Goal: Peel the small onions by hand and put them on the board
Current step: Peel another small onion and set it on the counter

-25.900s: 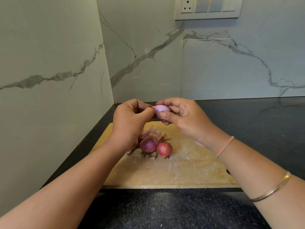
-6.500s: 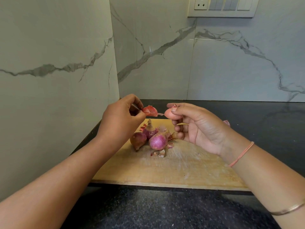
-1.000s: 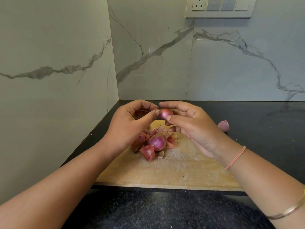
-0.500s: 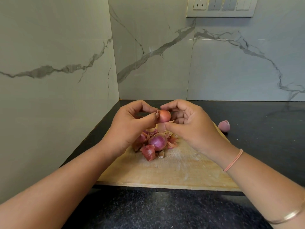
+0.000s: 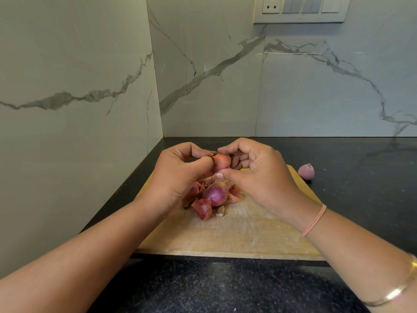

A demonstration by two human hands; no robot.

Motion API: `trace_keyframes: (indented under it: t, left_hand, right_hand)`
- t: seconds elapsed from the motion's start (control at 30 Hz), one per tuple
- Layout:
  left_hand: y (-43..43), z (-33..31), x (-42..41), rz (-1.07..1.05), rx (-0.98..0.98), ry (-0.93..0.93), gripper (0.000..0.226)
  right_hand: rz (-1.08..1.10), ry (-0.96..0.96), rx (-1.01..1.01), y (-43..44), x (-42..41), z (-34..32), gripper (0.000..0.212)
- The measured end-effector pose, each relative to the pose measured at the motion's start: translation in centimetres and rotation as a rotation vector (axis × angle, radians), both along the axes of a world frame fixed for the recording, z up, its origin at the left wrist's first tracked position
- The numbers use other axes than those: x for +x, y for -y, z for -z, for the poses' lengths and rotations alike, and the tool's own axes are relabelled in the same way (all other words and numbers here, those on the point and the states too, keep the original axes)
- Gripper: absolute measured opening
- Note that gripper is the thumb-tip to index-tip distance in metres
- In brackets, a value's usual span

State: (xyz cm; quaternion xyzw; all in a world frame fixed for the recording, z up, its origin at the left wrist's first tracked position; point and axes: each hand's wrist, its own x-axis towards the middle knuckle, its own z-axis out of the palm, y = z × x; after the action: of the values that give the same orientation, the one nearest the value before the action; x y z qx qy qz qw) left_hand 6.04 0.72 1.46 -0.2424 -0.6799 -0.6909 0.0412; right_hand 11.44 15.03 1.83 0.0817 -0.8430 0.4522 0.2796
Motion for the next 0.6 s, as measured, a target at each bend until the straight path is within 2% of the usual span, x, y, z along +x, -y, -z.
trace_keyframes:
  t: [0.17, 0.27, 0.43, 0.6]
  left_hand:
    - [0.04, -0.19, 0.03, -0.094, -0.097, -0.109, 0.015]
    - [0.20, -0.27, -0.08, -0.092, -0.102, -0.150, 0.020]
    - [0.32, -0.29, -0.28, -0.028, 0.021, -0.093, 0.016]
    - [0.11, -0.02, -0.11, 0.010, 0.043, -0.032, 0.010]
  right_hand:
    - [-0.026, 0.017, -0.018, 0.08, -0.08, 0.07, 0.033]
    - [-0.089, 0.029, -0.103, 0.02, -0.13, -0.11, 0.032]
    - [-0.190, 0.042, -0.268, -0.38, -0.25, -0.50, 0.030]
    - [-0.198, 0.064, -0.286, -0.68, -0.43, -0.18, 0.033]
